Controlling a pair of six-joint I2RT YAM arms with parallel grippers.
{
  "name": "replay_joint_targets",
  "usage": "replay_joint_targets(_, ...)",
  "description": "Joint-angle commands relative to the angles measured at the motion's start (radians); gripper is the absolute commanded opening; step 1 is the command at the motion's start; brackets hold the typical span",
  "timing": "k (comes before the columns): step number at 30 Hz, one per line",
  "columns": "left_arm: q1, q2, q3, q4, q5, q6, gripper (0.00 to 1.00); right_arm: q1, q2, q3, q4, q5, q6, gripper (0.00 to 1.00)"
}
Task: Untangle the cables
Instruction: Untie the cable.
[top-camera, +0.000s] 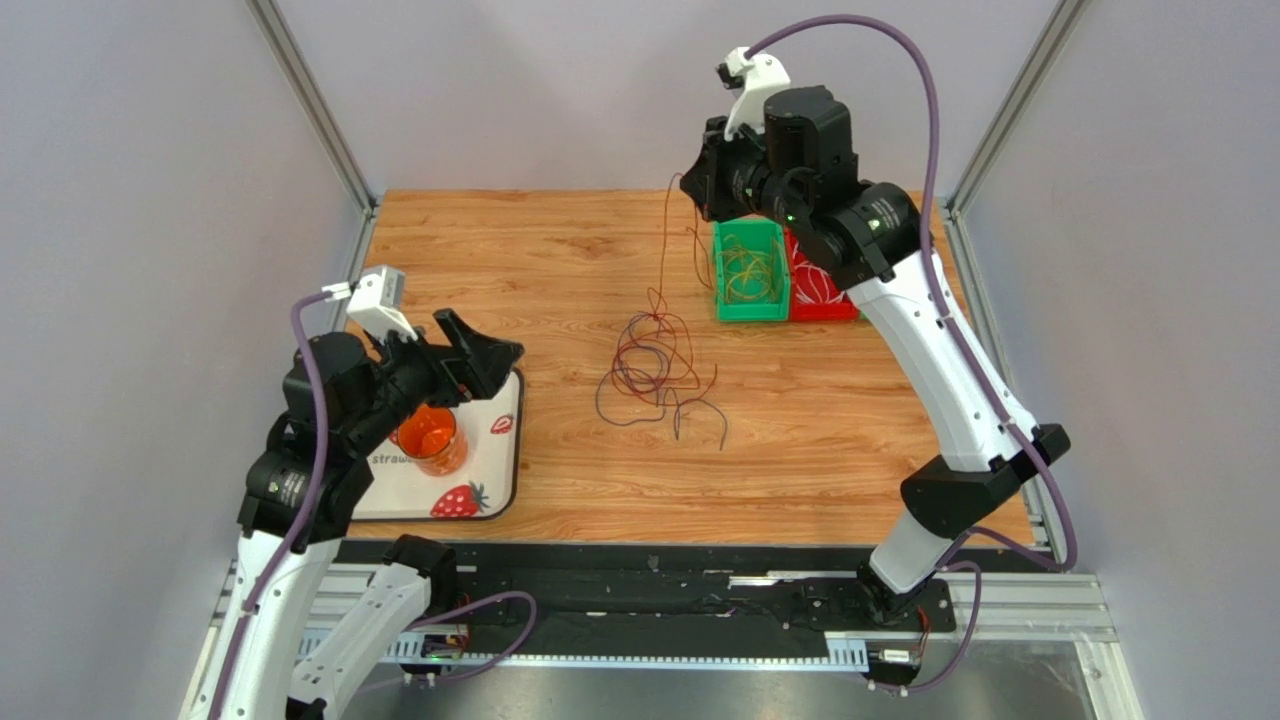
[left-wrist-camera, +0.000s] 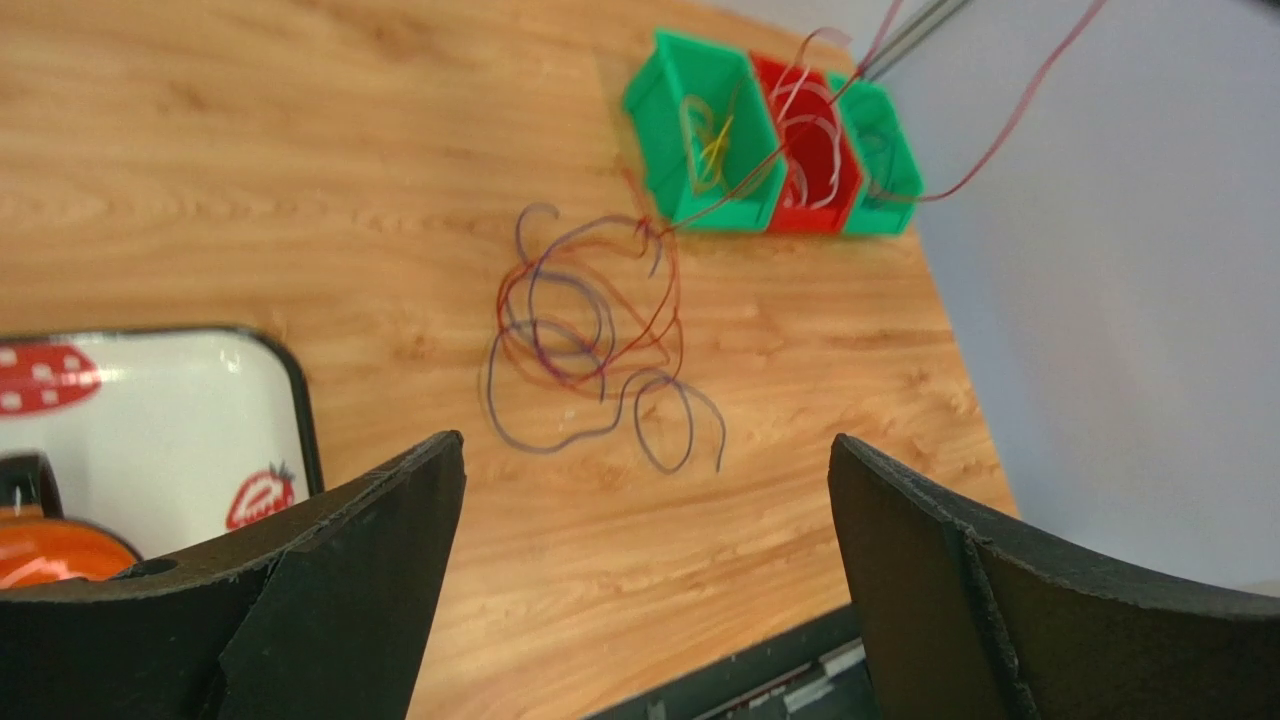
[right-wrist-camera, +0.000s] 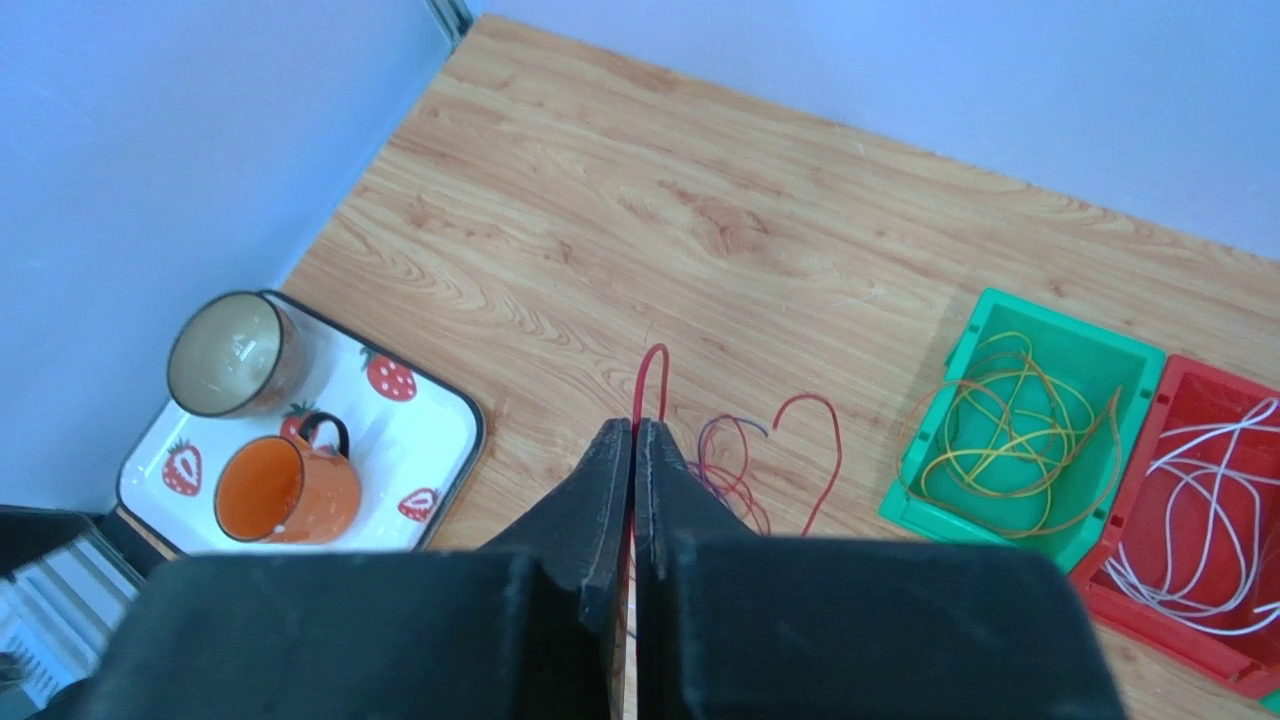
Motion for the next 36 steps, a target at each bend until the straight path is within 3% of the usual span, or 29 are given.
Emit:
replay_joint_targets(1,0.005,0.013,-0.054,-0.023,0.040,-0.051,0.98,-0.003,-0.080,0.076,0.038,0.029,0.021,0.00)
replay_joint_targets(7,-0.054,0.137,-0.120,0.044,0.065,-0.068,0.91,-0.003,-0.170,0.073,0.170,-0.048,0.062,0.00)
replay_joint_targets(11,-0.218,0.209,-0.126,0.180,0.008,-0.080,0.91,-0.003,-0.233,0.019,0.281,-0.102,0.102,0.00)
replay_joint_targets(17,-0.389,0.384,-0.102,0.337,-0.088,-0.051,0.91,-0.003,-0.253,0.014,0.287,-0.077,0.110,0.00)
replay_joint_targets(23,-0.443,0.528,-0.052,0.418,-0.159,-0.037,0.91,-0.004,-0.275,0.002,0.287,-0.064,0.087,0.00)
replay_joint_targets(36,-0.498,0.800,0.104,0.615,-0.124,0.010,0.88,-0.003,-0.321,-0.004,0.313,-0.027,0.050,0.00)
